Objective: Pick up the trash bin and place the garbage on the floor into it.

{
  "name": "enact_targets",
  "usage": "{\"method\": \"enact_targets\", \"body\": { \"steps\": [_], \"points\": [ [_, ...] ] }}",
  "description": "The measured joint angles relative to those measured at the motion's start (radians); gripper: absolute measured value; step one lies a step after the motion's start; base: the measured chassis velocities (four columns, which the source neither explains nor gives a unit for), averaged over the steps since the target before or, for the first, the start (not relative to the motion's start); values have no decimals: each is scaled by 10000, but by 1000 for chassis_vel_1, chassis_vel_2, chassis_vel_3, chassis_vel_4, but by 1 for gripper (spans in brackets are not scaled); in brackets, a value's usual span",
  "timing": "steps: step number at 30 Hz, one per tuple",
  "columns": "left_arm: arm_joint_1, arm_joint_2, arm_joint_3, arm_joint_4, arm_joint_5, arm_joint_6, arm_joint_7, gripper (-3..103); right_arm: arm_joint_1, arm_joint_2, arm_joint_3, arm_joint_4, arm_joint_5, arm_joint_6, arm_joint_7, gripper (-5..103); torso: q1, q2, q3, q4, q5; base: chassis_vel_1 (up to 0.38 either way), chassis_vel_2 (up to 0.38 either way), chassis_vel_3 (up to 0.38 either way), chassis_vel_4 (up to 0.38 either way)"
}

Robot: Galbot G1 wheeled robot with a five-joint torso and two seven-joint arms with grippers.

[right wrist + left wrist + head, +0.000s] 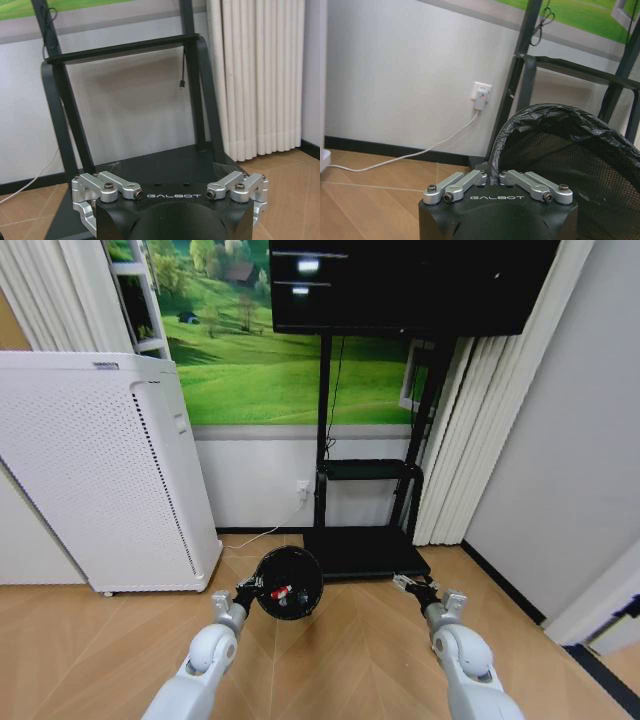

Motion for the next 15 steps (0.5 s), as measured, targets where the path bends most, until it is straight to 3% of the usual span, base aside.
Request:
{"method": "enact_targets", "body": {
  "steps": [15],
  "points": [
    [-76, -33, 86, 56, -19, -11, 134, 4, 43, 40, -71, -93, -133, 6, -82, 100, 0, 0, 0, 0, -2, -221, -268, 209, 271]
  ]
}}
